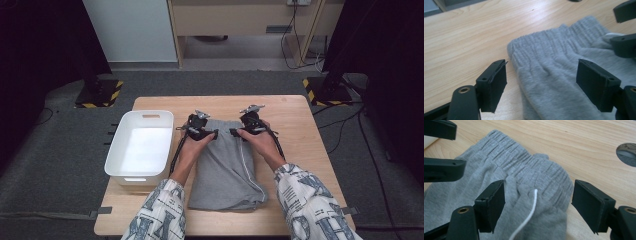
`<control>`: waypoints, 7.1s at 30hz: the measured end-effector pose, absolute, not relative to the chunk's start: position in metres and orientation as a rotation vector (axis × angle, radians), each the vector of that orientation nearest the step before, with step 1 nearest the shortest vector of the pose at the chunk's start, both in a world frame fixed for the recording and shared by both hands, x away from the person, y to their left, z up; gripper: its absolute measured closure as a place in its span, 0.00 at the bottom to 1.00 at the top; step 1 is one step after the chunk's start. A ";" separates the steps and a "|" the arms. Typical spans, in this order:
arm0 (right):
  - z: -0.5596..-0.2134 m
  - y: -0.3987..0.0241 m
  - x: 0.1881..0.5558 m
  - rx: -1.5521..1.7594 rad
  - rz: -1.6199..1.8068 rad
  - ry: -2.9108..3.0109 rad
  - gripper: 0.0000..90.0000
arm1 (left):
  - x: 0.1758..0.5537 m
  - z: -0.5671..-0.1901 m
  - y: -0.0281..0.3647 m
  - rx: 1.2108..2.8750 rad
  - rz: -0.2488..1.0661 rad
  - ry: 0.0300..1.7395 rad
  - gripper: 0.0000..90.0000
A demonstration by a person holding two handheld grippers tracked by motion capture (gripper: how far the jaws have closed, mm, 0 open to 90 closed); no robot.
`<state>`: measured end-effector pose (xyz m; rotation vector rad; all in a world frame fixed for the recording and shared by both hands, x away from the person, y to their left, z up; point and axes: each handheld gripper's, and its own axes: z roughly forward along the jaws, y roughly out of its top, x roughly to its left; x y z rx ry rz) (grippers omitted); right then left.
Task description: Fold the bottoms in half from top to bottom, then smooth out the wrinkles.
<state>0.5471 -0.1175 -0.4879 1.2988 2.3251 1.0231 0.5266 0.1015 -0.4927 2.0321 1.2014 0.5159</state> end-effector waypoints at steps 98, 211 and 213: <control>-0.519 -0.104 0.555 1.218 0.936 2.458 0.79 | 0.531 -0.517 0.095 2.117 0.385 1.213 0.77; -0.409 -0.132 0.462 0.830 1.164 2.257 0.79 | 0.445 -0.419 0.100 1.980 0.560 0.892 0.83; -0.412 -0.131 0.458 0.821 1.160 2.264 0.79 | 0.440 -0.422 0.101 1.987 0.559 0.883 0.83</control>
